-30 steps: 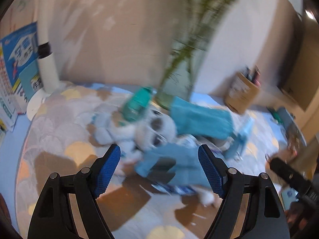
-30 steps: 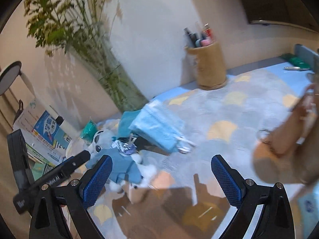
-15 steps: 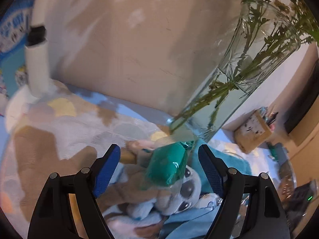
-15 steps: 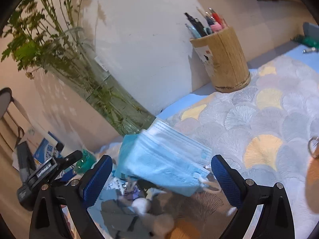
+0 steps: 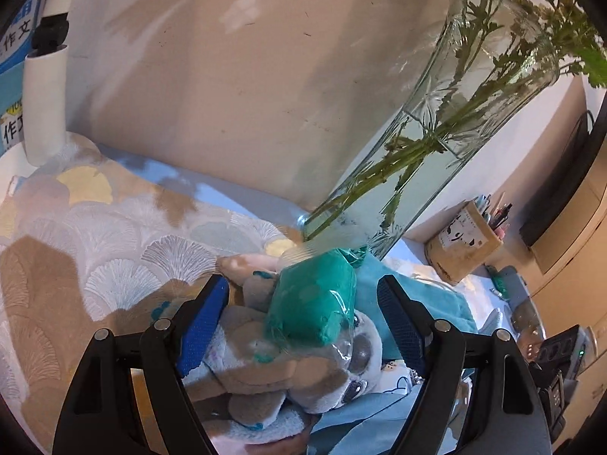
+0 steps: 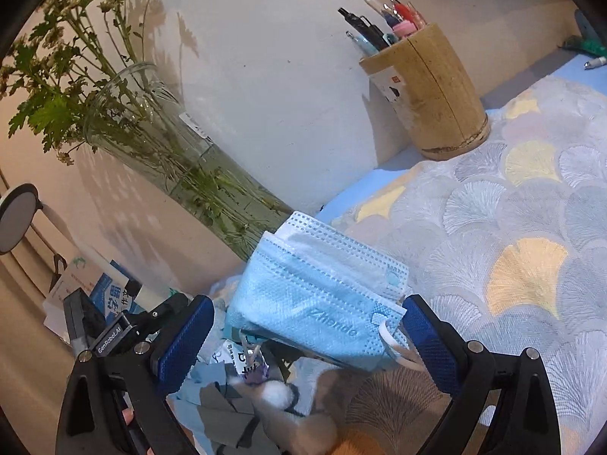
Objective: Organize soft objects
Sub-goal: 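Grasp the teal bottle cap with the left tool while the right tool grasps the blue face mask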
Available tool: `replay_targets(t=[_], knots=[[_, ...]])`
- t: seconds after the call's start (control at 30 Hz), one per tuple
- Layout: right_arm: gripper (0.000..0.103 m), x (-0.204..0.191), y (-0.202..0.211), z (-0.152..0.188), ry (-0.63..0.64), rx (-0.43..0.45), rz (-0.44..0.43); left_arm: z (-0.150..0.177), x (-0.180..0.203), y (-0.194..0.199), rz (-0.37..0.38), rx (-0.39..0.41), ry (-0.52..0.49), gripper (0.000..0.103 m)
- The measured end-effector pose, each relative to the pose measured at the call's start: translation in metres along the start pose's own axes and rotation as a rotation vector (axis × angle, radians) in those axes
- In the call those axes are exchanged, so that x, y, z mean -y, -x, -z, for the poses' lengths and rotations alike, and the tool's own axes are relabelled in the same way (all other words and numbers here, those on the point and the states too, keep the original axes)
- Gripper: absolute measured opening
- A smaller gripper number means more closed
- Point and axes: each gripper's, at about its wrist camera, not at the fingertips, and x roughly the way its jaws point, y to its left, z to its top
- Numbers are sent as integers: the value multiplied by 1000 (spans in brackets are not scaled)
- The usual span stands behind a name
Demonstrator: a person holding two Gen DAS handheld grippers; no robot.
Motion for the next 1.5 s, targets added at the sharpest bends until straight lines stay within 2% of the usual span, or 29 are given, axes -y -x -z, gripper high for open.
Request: replay_targets(t=[0.1,0.13,0.17,0.2,0.23,0.27,0.3,0.37,0.5,0.67,0.73,1.0,1.27,1.33,1.4,1.5], knots=[[94,11,2,-1,-50,5,-37,1,-8,0,70,18,45,77],[84,15,1,-2,-75,-2,-61,1,-11,-1,83,20,47,76],[71,21,1,-3,-105,-14,-87,1,-11,0,83,23,44,65],[65,27,-1,-3,-138,-25,-100,1,-11,0,68,23,36,58],[51,31,-1,-3,-160,-32,-102,1,-11,-1,63,21,29,47],[40,33,-1,-3,-169,-34,-106,1,-9,-1,58,23,19,43],[38,32,0,-3,-161,-30,-100,2,-6,0,47,27,0,42],[36,27,2,-2,-131,-19,-83,4,4,1,3,33,-60,35],[36,20,11,-1,-101,34,-77,9,24,4,-77,69,-169,34],[36,29,22,-3,-146,82,-107,5,23,20,-100,142,-164,33],[36,32,25,-4,-165,92,-145,4,18,23,-104,156,-144,33],[36,33,22,-4,-172,76,-156,2,6,21,-134,153,-105,33],[36,29,25,-4,-154,89,-150,8,16,21,-196,177,-173,33],[36,25,30,-3,-132,115,-150,9,25,25,-234,200,-218,33],[36,19,42,-3,-95,171,-153,12,29,30,-215,212,-214,33],[36,6,58,-3,-14,224,-94,20,38,34,-265,209,-215,33]])
